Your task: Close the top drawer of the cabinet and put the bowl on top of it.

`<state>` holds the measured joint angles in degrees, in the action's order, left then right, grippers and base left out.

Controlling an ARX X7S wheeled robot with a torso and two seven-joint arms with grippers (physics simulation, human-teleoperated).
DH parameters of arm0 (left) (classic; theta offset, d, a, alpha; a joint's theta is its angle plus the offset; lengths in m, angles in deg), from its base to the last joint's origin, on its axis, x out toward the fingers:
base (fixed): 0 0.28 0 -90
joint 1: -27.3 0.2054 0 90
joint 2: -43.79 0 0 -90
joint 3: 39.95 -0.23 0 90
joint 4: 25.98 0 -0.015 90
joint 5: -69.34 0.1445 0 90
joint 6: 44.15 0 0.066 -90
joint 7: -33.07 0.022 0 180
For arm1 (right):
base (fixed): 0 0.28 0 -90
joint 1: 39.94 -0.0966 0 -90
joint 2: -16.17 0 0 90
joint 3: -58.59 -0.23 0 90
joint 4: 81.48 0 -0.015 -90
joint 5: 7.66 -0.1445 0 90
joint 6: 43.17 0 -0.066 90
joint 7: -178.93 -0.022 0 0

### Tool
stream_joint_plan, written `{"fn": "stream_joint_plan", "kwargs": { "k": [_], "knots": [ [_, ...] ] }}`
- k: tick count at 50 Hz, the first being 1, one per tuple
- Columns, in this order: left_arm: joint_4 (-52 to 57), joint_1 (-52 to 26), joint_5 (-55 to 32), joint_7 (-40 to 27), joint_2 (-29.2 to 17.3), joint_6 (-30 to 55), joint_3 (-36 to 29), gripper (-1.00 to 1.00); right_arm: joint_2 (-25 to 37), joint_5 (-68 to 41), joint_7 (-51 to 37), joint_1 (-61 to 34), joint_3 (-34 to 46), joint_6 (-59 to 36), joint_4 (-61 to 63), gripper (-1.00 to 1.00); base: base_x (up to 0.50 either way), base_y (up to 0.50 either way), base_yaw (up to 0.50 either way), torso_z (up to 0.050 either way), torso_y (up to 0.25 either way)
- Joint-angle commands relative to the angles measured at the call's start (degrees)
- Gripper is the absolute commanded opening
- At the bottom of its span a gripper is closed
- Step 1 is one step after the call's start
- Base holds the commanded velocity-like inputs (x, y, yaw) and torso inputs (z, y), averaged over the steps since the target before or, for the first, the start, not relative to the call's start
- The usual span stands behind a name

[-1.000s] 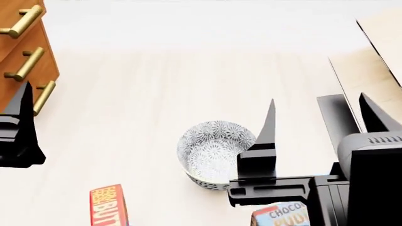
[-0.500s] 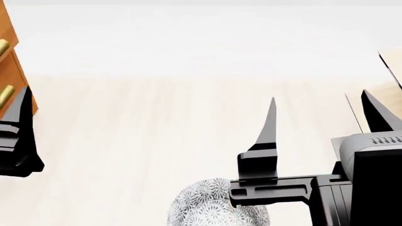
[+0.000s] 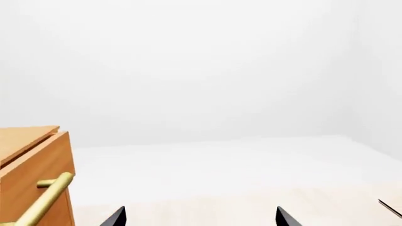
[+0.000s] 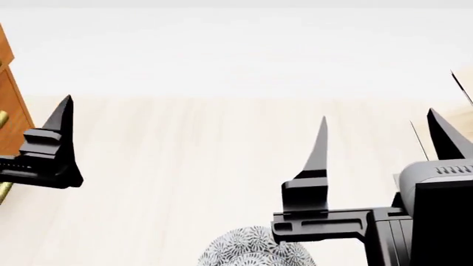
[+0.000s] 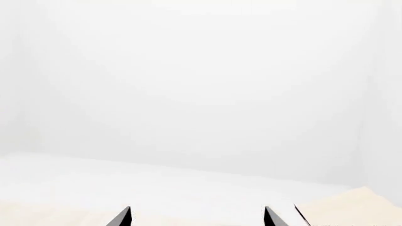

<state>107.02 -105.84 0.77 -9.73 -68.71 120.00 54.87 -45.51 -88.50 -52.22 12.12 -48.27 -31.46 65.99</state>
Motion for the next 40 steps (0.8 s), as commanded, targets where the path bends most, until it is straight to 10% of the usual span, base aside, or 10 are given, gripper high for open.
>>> {"fn": "stream_joint_plan", "kwargs": {
  "k": [1,40],
  "knots": [
    [-12.3,-0.1,16.8,10.7,1.1,-10.6,-11.5,1.0,1.0,4.2,3.8,2.8,-0.1,2.5,0.8,1.0,0.0,0.0,0.0,0.0,0.0],
    [-22.3,0.1,21.7,13.7,-3.1,-16.7,-9.6,1.0,2.6,11.0,6.3,5.3,6.0,7.6,0.0,1.0,0.0,0.0,0.0,0.0,0.0]
  ]
}}
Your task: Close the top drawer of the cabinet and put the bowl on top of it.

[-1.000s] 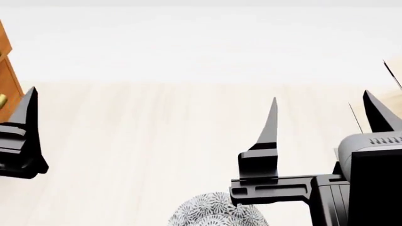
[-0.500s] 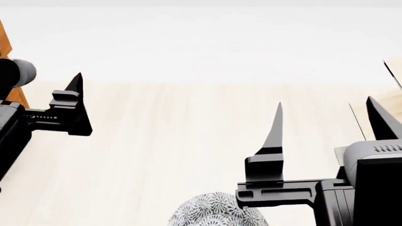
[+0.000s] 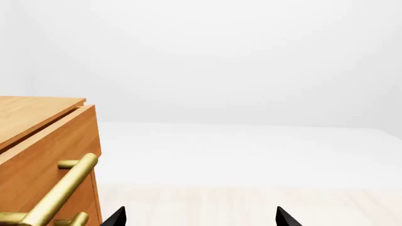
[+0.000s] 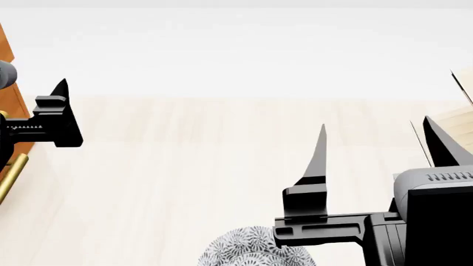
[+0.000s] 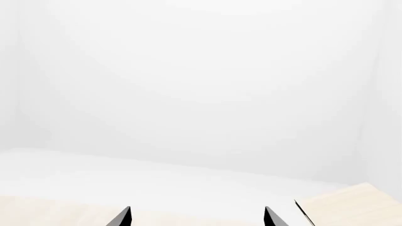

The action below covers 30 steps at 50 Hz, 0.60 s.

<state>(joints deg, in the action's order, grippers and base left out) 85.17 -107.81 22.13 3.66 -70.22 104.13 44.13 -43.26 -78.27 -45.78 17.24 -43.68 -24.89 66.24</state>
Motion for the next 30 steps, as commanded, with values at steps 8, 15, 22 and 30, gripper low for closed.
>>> {"fn": "stream_joint_plan", "kwargs": {
  "k": [8,15,22,30],
  "knots": [
    [-0.9,3.9,0.3,0.6,-2.8,-1.8,2.5,1.0,0.5,1.0,-0.6,-0.1,2.8,1.6,-0.6,1.0,0.0,0.0,0.0,0.0,0.0],
    [-1.3,3.8,0.1,0.3,-3.7,-1.5,3.6,1.0,0.8,1.8,-0.4,0.2,3.7,2.6,-0.7,1.0,0.0,0.0,0.0,0.0,0.0],
    [-2.4,3.8,1.0,-0.3,-4.4,-1.8,3.8,1.0,1.6,0.4,-1.2,0.0,3.4,3.0,-0.8,1.0,0.0,0.0,0.0,0.0,0.0],
    [-3.5,3.6,1.6,-0.9,-4.8,-2.0,4.2,1.0,2.0,1.4,-0.8,0.5,4.0,4.1,-1.1,1.0,0.0,0.0,0.0,0.0,0.0]
  ]
}}
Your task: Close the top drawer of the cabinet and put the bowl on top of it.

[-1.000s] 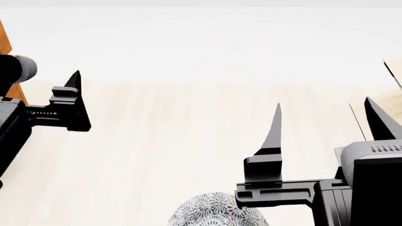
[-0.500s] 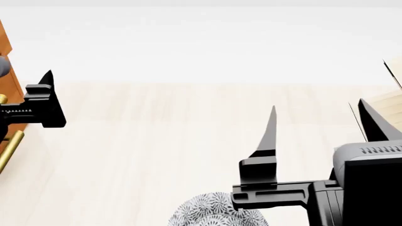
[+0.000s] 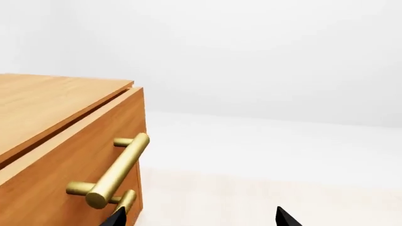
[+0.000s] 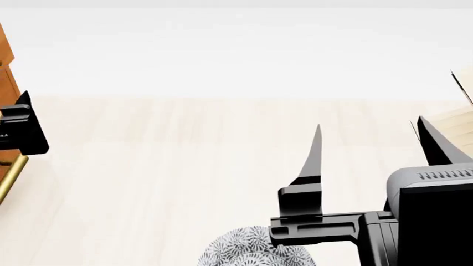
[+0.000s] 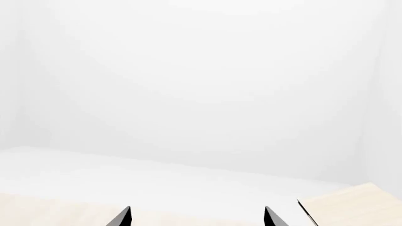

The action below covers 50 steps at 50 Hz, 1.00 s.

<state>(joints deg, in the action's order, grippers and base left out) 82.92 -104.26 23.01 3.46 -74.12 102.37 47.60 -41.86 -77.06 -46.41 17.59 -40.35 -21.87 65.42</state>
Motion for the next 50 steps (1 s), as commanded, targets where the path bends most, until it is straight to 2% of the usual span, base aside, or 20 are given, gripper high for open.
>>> {"fn": "stream_joint_plan", "kwargs": {
  "k": [1,40,50],
  "knots": [
    [-1.3,0.1,0.7,-0.7,-0.9,-0.3,0.7,1.0,0.7,-0.1,-0.3,0.0,0.7,1.0,-0.4,1.0,0.0,0.0,0.0,0.0,0.0],
    [-5.4,2.9,2.9,0.2,-3.8,-3.6,2.4,1.0,2.1,4.4,1.8,3.3,3.4,5.6,-1.1,1.0,0.0,0.0,0.0,0.0,0.0],
    [-7.3,1.7,6.5,-1.0,-4.3,-4.5,0.1,1.0,2.5,4.4,1.7,3.4,3.8,6.2,-1.2,1.0,0.0,0.0,0.0,0.0,0.0]
  ]
}}
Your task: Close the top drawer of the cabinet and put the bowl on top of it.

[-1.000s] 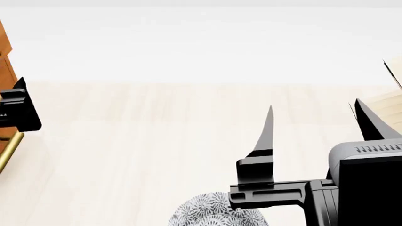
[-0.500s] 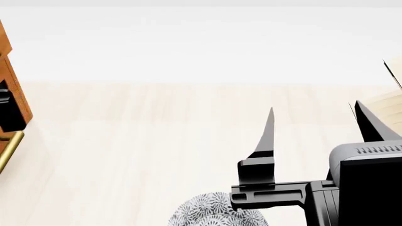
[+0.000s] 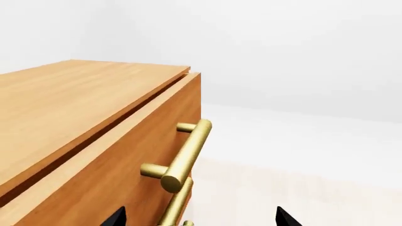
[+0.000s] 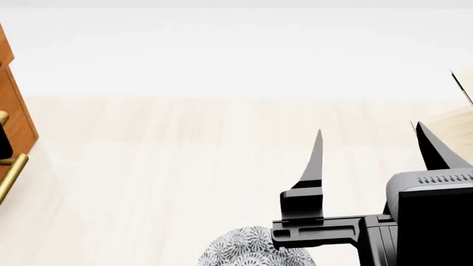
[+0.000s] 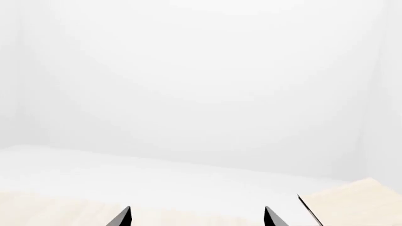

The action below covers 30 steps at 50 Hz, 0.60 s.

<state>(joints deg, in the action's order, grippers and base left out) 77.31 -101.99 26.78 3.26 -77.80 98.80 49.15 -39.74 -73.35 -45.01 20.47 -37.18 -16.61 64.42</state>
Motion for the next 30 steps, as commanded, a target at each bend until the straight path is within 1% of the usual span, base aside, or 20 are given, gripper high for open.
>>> {"fn": "stream_joint_plan", "kwargs": {
  "k": [1,7,10,22,30],
  "knots": [
    [-2.0,-0.6,3.0,-0.8,-0.6,-1.2,-1.7,1.0,0.4,0.7,0.3,0.5,0.6,1.0,-0.3,1.0,0.0,0.0,0.0,0.0,0.0],
    [-4.1,-1.4,4.5,-1.9,-0.2,-1.3,-2.5,1.0,1.0,0.2,0.3,0.9,0.1,1.5,-0.3,1.0,0.0,0.0,0.0,0.0,0.0],
    [-5.2,-1.8,7.0,-2.9,-0.4,-2.2,-4.1,1.0,1.1,0.6,0.4,1.1,0.4,1.6,-0.2,1.0,0.0,0.0,0.0,0.0,0.0],
    [-8.9,-2.5,6.3,-1.8,-0.4,-2.9,-2.7,1.0,1.5,0.5,0.3,0.7,0.9,2.2,-0.7,1.0,0.0,0.0,0.0,0.0,0.0],
    [-10.7,-2.5,7.0,-1.3,-0.1,-4.0,-3.1,1.0,2.0,0.6,0.3,1.5,0.8,2.9,-0.5,1.0,0.0,0.0,0.0,0.0,0.0]
  ]
}}
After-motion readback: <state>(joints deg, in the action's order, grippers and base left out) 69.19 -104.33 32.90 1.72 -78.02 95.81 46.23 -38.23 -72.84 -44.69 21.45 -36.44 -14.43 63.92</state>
